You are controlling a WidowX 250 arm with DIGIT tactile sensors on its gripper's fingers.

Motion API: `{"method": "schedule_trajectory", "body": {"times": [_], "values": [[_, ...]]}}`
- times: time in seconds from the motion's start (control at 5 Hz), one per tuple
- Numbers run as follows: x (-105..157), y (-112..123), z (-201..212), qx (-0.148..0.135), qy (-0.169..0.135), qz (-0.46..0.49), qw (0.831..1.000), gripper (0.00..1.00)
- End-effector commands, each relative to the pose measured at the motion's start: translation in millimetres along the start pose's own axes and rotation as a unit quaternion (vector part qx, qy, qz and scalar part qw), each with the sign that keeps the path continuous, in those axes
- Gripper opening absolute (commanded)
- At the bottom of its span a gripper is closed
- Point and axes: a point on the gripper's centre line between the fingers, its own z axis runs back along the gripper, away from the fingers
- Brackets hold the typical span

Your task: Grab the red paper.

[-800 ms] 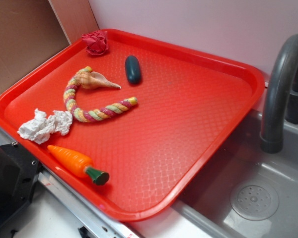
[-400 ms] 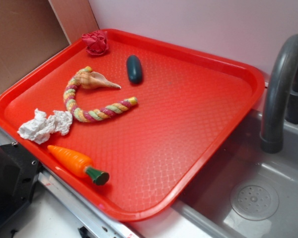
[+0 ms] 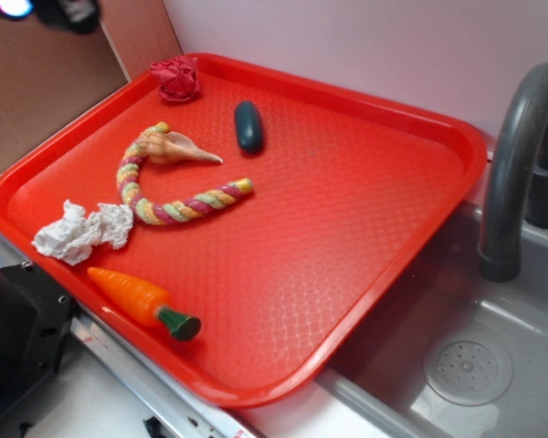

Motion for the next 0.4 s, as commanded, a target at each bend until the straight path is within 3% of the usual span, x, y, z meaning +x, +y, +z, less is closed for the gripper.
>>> {"method": "schedule_trajectory", "body": {"times": [0.0,0.2], "values": [[69.3,41.9,-30.9,0.037,-0.059,0.084,0.994,1.00],[95.8,70.7,-46.0,0.056,-0.090,0.134,0.985,1.00]]}}
